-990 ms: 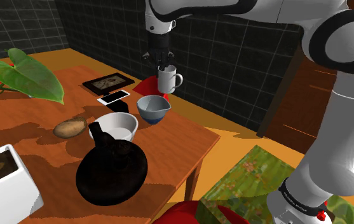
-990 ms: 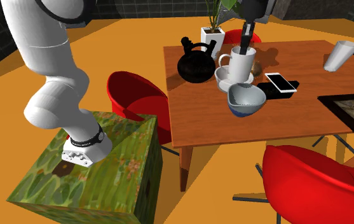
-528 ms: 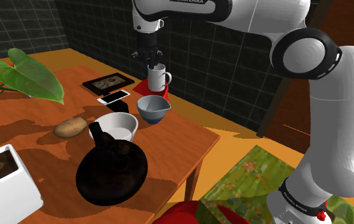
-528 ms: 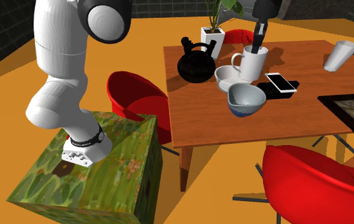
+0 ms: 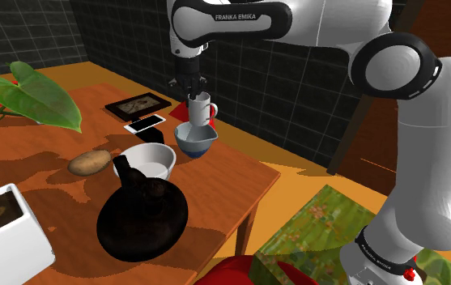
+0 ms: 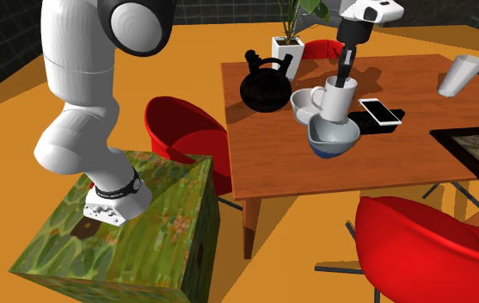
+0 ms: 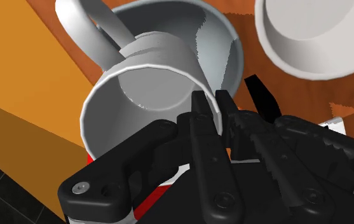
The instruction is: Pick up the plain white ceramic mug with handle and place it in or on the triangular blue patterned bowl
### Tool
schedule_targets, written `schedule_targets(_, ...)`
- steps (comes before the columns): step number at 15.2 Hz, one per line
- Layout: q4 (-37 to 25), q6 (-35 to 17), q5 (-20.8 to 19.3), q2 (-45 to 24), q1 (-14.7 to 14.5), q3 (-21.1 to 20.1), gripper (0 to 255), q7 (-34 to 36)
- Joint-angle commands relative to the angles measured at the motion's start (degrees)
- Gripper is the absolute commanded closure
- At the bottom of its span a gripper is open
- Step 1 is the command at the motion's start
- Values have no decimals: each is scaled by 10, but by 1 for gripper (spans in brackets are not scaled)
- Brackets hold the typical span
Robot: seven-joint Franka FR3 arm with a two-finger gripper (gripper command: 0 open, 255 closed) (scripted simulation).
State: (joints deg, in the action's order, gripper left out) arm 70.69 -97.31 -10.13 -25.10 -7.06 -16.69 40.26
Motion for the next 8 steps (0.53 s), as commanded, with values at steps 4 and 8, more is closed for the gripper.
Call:
schedule_targets(4,48,-42,1,6,4,0,255,3)
schedule_targets(8,82,-75,0,6,7,1,255,6)
